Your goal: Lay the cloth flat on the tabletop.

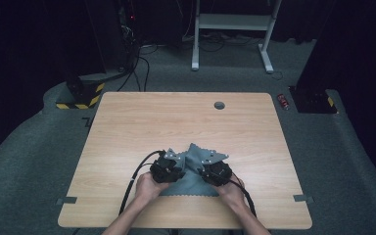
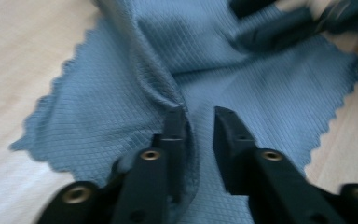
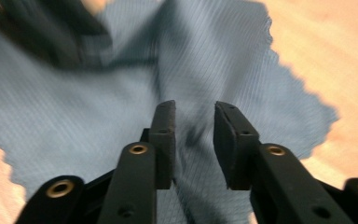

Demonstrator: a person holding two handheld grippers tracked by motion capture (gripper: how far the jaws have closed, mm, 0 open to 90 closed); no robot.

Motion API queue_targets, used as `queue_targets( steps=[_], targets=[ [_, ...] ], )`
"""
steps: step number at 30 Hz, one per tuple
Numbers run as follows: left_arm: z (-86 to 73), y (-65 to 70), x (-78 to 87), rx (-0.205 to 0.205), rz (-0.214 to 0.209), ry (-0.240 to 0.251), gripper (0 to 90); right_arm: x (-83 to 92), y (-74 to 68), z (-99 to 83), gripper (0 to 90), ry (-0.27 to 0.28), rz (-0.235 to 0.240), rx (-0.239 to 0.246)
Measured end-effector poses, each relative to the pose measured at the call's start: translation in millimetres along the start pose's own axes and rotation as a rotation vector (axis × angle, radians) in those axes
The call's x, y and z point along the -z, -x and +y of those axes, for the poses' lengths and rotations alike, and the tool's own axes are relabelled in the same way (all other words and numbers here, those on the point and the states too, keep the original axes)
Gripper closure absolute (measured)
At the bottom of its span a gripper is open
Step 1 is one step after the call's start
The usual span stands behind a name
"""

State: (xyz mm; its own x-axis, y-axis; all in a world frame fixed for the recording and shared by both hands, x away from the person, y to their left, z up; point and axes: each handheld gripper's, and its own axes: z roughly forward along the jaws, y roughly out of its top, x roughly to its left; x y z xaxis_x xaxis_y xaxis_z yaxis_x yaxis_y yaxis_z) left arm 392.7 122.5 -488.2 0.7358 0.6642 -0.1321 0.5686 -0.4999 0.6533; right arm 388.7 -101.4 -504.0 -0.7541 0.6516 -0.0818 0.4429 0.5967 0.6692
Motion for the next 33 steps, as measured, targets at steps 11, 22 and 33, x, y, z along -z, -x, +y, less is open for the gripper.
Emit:
queue_targets(
  steps=[11,22,33],
  targets=[
    [0.9,-35.1,-0.3,0.13,0.231,-0.015,59.4,-1.4,4.8,-3.8,72.9,0.0,0.026,-0.025],
    [4.4,-37.2,-17.9,0.109,0.275,-0.07,65.0,0.9,58.7,1.4,64.1,0.025,-0.11,-0.234],
    [12.9,-32.8,-21.5,0.047,0.245,-0.118,89.3,-16.7,55.6,3.6,88.0,-0.055,-0.068,-0.18]
  ],
)
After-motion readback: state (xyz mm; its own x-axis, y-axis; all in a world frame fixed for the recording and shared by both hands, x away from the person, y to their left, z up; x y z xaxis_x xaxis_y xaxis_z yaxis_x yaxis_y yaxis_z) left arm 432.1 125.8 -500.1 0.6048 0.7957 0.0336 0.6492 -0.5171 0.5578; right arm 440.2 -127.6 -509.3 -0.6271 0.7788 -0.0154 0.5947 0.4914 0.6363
